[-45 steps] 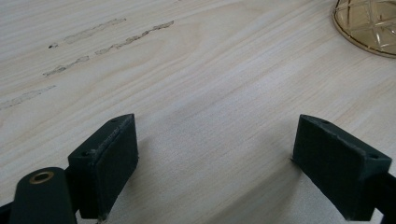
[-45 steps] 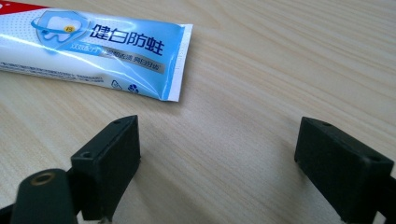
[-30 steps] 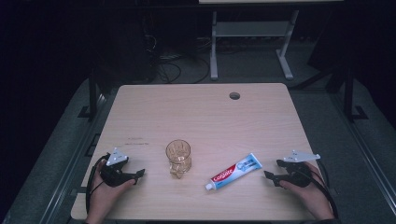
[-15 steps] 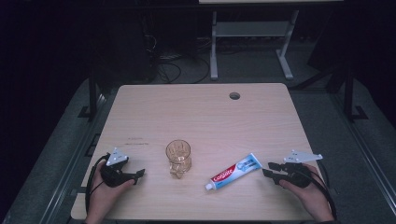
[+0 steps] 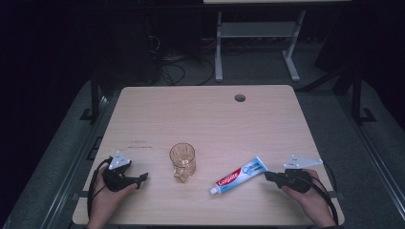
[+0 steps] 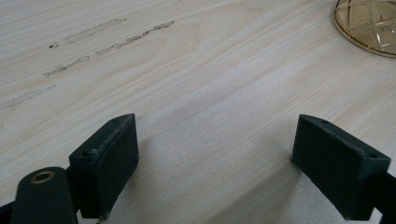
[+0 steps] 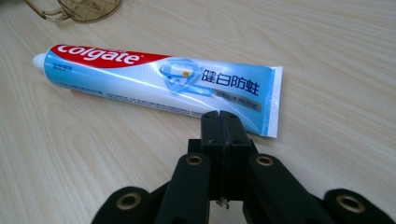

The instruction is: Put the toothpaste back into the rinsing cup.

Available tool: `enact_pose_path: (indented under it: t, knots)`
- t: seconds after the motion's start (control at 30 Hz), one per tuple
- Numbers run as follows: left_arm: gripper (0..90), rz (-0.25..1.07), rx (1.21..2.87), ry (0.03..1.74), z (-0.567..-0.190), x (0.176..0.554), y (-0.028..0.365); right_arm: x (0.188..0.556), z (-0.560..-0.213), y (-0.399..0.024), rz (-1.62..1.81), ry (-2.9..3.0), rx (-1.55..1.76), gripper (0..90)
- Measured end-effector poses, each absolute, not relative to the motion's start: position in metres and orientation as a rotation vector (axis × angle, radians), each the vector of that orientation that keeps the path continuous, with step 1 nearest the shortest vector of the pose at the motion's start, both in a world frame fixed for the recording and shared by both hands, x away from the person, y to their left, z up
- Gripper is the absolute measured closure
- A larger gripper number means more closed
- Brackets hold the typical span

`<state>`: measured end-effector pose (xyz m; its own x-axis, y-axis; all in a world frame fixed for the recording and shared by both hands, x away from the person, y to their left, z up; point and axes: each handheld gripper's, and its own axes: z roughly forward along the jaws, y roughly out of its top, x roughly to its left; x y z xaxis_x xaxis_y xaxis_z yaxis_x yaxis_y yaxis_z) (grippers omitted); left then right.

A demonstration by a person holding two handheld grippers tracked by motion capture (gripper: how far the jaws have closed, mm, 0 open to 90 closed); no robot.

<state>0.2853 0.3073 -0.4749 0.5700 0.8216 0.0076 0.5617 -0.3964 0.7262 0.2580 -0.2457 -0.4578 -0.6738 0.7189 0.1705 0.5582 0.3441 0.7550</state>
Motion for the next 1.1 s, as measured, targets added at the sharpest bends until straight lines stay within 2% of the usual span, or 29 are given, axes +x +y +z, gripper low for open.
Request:
enact_pose_path:
  t: [1.1]
  knots:
    - [14.0,0.484,2.108,1.102,-0.475,0.285,0.307,0.282,-0.466,-0.218,1.182,2.473,1.135,89.8]
